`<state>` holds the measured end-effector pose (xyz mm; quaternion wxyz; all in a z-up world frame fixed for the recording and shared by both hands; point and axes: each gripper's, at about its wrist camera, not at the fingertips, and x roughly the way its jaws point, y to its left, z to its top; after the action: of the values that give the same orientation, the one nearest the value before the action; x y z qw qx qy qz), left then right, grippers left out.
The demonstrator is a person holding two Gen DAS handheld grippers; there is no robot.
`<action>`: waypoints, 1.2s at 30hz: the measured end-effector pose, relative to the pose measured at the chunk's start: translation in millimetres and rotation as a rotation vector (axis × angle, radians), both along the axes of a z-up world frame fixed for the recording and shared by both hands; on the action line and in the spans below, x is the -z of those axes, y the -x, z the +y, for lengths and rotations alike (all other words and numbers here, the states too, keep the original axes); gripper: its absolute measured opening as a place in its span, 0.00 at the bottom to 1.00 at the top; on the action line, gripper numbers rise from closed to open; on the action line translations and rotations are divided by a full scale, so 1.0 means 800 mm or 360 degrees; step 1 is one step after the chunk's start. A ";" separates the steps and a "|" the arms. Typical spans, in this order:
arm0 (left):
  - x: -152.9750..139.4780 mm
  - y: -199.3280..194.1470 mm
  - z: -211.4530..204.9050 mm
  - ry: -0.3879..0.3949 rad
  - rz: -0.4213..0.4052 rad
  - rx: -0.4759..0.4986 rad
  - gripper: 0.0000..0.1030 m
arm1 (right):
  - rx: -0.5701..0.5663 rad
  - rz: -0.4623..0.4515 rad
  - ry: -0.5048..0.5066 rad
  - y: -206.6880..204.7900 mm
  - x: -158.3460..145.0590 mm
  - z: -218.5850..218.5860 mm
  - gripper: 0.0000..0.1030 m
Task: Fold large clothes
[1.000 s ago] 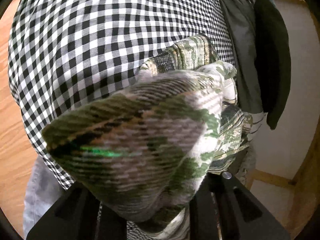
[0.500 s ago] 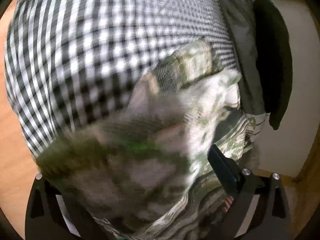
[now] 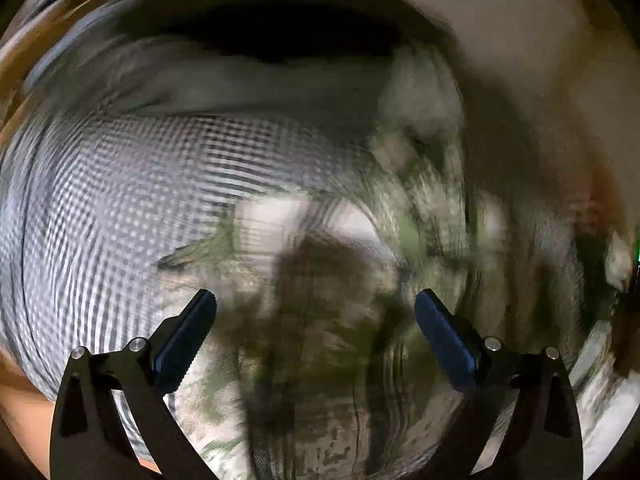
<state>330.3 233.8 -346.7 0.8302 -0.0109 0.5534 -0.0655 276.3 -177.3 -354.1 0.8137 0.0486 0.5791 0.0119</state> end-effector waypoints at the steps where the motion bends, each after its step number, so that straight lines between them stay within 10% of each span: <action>1: 0.022 -0.012 -0.041 -0.0154 0.0061 0.0099 0.95 | -0.0109 0.0069 0.0042 -0.013 0.012 0.029 0.94; 4: 0.085 -0.037 -0.087 -0.0231 0.0246 0.0062 0.95 | -0.0263 0.0320 0.0159 -0.049 0.067 0.105 0.94; 7: 0.145 -0.058 -0.072 -0.0204 0.0461 -0.0170 0.95 | -0.0019 0.0530 0.0113 -0.076 0.124 0.100 0.95; 13: 0.182 -0.089 -0.055 -0.0150 0.0547 -0.0246 0.96 | 0.0072 0.0610 0.0052 -0.098 0.169 0.087 0.98; 20: 0.136 -0.114 -0.053 -0.0197 0.0381 -0.0325 0.96 | 0.0091 0.0552 0.0135 -0.098 0.120 0.080 0.97; 25: 0.175 -0.133 -0.034 -0.0155 0.0445 -0.0354 0.96 | -0.0004 0.0640 0.0144 -0.072 0.140 0.083 0.97; 33: 0.160 -0.187 -0.031 -0.0174 0.0266 -0.0331 0.96 | 0.0092 0.0264 0.0101 -0.111 0.087 0.049 0.96; 36: 0.183 -0.217 -0.023 -0.0157 0.0412 -0.0349 0.96 | 0.0150 0.0435 0.0033 -0.143 0.121 0.035 0.97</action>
<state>504.3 215.7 -493.1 0.7537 -0.0388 0.6538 0.0546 390.4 -149.1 -451.1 0.7273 0.0685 0.6817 -0.0389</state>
